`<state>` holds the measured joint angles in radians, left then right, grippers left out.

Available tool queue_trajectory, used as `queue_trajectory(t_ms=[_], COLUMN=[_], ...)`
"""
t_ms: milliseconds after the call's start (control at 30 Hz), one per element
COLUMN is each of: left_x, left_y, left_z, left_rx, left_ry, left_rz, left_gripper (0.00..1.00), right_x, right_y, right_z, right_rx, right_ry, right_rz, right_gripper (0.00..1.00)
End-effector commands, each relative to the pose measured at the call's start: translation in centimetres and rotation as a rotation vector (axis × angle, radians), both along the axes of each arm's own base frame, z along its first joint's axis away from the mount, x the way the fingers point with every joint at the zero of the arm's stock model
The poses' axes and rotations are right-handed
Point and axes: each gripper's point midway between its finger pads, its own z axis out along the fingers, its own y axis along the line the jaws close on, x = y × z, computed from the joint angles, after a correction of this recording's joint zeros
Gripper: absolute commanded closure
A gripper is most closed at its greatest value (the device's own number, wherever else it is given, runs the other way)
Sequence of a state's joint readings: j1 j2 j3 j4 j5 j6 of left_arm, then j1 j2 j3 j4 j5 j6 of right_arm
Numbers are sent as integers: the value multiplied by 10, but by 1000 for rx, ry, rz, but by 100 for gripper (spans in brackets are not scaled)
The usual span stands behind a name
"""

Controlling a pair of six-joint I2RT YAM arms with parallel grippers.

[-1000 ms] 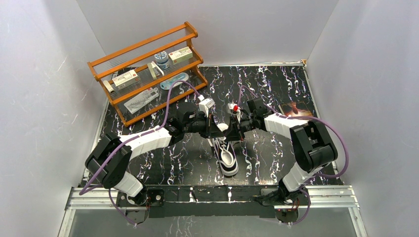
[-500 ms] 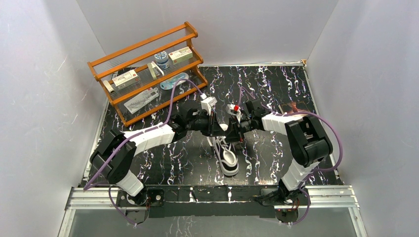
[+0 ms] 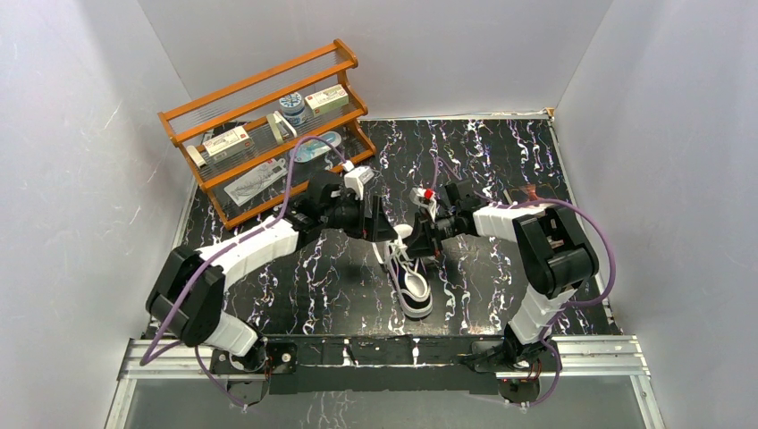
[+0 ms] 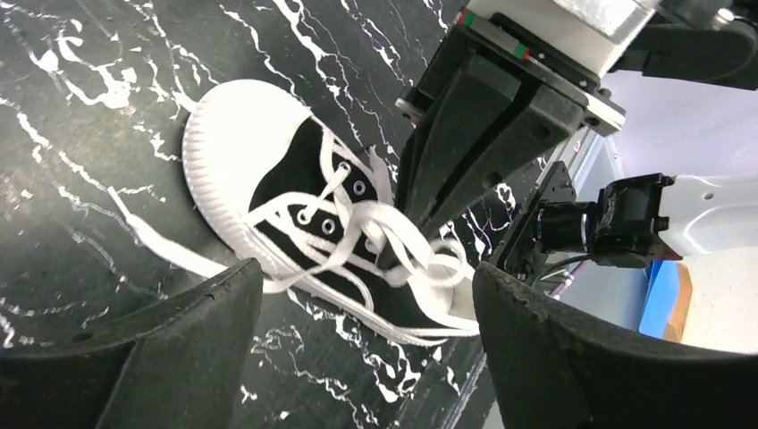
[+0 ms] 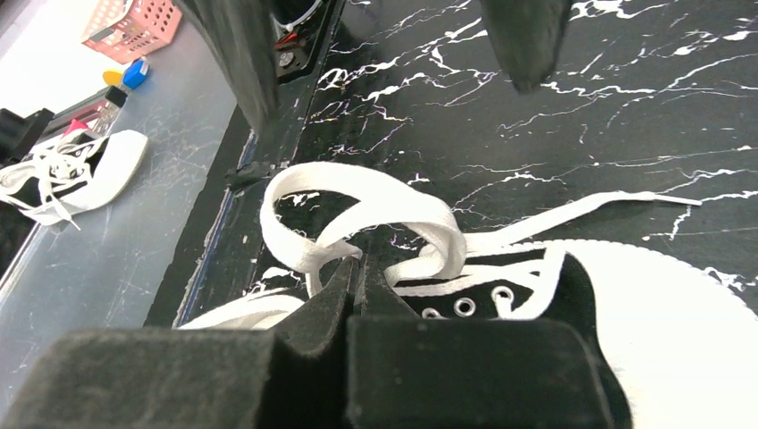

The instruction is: Tie the shoes

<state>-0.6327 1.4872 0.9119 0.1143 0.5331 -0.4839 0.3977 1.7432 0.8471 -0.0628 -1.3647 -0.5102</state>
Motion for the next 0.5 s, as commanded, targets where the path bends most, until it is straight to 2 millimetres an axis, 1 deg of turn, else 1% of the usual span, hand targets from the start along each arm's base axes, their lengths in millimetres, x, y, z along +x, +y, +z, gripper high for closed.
queue_trajectory(t_ms=[0, 67, 100, 133, 167, 200, 233, 267, 333, 400, 467], left_x=[-15, -21, -27, -32, -37, -45, -46, -51, -57, -64, -62], left_y=[18, 23, 22, 21, 19, 18, 14, 13, 4, -7, -15], left_z=[18, 19, 21, 23, 25, 21, 29, 24, 24, 17, 7], left_rx=[8, 2, -19, -46, -82, -119, -175, -210, -262, -255, -231], left_ry=[-26, -33, -38, -47, -57, -34, -45, -36, -88, -143, -179], left_rz=[-24, -27, -47, -69, -92, -99, -103, -110, -141, -190, -189], left_gripper=[16, 19, 23, 32, 43, 54, 62, 65, 66, 66, 64], right_x=[6, 6, 6, 6, 6, 6, 6, 7, 7, 8, 7], right_y=[-4, -5, -5, -5, -5, -5, -6, -6, -6, -6, -6], right_z=[7, 6, 6, 6, 5, 5, 5, 5, 6, 5, 6], right_rx=[34, 31, 31, 29, 27, 27, 27, 26, 28, 26, 29], right_ry=[-26, -25, -24, -24, -24, -20, -20, -20, -18, -16, -11], right_rz=[-11, -16, -17, -18, -21, -20, -21, -23, -24, -26, -22], right_gripper=[100, 100, 100, 100, 100, 100, 100, 100, 100, 100, 100])
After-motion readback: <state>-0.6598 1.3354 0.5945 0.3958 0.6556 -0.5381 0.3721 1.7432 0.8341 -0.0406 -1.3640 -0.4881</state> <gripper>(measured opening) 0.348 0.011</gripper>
